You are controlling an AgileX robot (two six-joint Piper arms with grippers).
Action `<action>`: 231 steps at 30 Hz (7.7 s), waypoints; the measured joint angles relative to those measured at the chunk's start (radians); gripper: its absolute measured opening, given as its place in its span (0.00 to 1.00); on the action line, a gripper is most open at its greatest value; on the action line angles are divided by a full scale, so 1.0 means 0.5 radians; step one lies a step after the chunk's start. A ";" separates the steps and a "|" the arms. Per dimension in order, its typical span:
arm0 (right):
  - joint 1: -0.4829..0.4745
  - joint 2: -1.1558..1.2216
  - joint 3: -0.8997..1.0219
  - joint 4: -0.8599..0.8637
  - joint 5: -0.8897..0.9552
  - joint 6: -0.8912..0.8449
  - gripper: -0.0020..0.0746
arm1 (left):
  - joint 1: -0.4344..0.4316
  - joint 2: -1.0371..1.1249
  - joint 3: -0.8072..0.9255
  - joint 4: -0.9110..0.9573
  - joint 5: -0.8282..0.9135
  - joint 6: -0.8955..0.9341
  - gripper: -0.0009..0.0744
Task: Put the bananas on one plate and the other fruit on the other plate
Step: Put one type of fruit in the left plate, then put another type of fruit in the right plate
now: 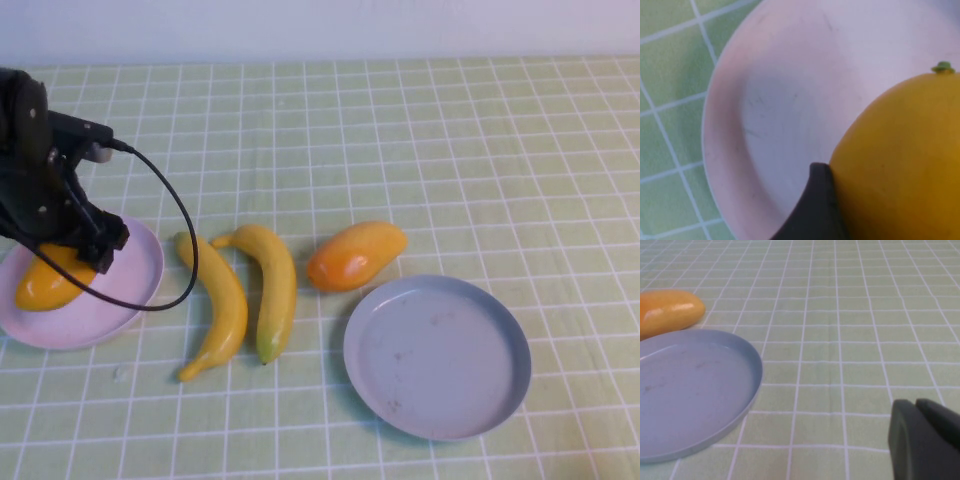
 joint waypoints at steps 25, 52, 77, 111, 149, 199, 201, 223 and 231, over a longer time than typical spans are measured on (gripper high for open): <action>0.000 0.000 0.000 0.000 0.000 0.000 0.00 | -0.167 0.204 -0.703 -0.227 0.495 -0.181 0.89; 0.000 0.000 0.000 0.000 0.000 0.000 0.00 | -1.018 0.516 -0.705 -0.435 -0.232 0.813 0.89; 0.000 0.000 0.000 0.000 0.000 0.000 0.00 | -0.929 0.592 -0.719 -0.495 -0.246 0.814 0.76; 0.000 0.000 0.000 0.000 0.000 0.000 0.00 | 0.022 0.188 -0.663 -0.253 0.578 2.277 0.76; 0.000 0.000 0.000 0.000 0.000 0.000 0.00 | 0.150 0.334 -0.658 -0.407 0.526 1.660 0.82; 0.000 0.000 0.000 0.000 0.000 0.000 0.00 | 0.150 -2.659 1.477 -0.917 -0.644 0.613 0.01; 0.000 0.000 0.000 0.000 0.000 0.000 0.00 | 0.150 -2.828 1.638 -0.931 -0.718 0.596 0.01; 0.000 0.000 0.000 0.000 0.000 0.000 0.00 | 0.150 -3.480 2.294 -0.691 -1.511 0.261 0.01; 0.000 0.000 0.000 0.000 0.000 0.000 0.00 | 0.150 -3.721 2.700 -0.457 -1.666 -0.049 0.01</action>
